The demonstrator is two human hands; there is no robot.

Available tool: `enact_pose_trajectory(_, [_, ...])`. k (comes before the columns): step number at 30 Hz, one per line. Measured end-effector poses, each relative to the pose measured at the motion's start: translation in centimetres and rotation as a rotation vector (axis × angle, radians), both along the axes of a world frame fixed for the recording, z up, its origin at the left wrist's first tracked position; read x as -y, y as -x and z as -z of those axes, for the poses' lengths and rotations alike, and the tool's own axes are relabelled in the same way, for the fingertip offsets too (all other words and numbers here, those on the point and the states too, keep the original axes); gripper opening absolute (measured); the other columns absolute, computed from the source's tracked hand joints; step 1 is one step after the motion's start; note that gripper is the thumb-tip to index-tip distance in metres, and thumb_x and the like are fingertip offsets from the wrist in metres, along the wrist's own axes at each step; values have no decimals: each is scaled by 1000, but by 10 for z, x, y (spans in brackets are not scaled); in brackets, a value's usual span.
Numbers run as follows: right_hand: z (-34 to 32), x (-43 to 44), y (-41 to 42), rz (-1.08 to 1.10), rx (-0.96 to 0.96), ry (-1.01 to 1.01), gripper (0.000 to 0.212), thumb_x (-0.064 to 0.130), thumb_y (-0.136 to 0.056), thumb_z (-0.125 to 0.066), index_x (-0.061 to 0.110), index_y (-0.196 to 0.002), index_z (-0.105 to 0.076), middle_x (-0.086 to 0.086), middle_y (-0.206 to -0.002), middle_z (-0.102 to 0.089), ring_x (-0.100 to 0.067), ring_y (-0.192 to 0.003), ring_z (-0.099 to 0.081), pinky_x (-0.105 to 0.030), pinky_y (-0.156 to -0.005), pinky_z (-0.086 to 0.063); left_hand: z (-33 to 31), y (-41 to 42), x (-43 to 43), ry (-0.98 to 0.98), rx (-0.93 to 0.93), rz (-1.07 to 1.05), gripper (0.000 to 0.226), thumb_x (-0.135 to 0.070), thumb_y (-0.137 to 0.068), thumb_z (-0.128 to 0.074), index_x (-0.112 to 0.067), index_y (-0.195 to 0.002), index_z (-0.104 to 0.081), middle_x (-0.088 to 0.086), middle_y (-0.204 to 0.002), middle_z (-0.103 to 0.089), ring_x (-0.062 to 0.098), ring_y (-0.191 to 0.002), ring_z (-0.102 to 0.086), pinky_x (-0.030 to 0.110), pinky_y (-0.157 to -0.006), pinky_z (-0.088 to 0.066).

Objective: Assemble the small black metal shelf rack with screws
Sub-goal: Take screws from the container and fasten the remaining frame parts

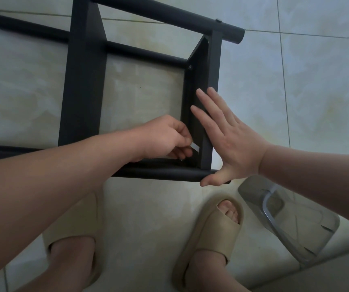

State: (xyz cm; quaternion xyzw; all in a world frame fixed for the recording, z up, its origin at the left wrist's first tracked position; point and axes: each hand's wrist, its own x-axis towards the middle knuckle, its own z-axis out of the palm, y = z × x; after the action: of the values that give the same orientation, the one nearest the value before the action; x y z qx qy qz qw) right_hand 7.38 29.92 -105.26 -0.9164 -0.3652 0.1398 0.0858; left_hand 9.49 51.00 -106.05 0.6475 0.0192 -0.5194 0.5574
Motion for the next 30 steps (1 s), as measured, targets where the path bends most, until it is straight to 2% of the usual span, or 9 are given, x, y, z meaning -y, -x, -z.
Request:
enact_pose_trajectory(13, [0,0,-1,-1,1,4,135,94,-71,-46,-9,-155,-21,-31,-164,-6,-46,-154,3,-53,-126,-7,1,0,-8,-7,92,137,22,-3,-99,-55,-11,-80,-62,4,-74,-71,16,-71,-66,33,-78,-55])
enact_pose_trajectory(18, [0,0,0,1,-2,10,136,93,-70,-47,-9,-155,-19,-31,-164,-5,-44,-154,5,-52,-127,-6,3,3,-9,-9,98,187,22,-3,-98,-57,-13,-79,-62,2,-72,-71,14,-69,-66,26,-73,-54])
enact_pose_trajectory(24, [0,0,0,-1,-2,-2,136,93,-71,-46,-10,-155,-20,-32,-163,-6,-46,-153,3,-54,-126,-8,3,3,-9,-11,126,273,20,-5,-97,-59,-13,-80,-64,-1,-75,-71,16,-76,-66,35,-84,-55])
enact_pose_trajectory(27, [0,0,0,0,1,0,136,93,-71,-46,-10,-155,-20,-32,-163,-6,-46,-153,3,-54,-126,-8,3,3,-9,-29,171,332,20,-10,-96,-62,-16,-78,-67,-3,-74,-70,11,-70,-61,33,-76,-50])
enact_pose_trajectory(30, [0,0,0,2,-3,7,136,93,-70,-47,-9,-155,-19,-31,-164,-5,-45,-154,4,-51,-127,-5,4,2,-10,-57,215,393,21,-18,-95,-66,-24,-74,-67,-13,-63,-63,4,-58,-54,26,-67,-41])
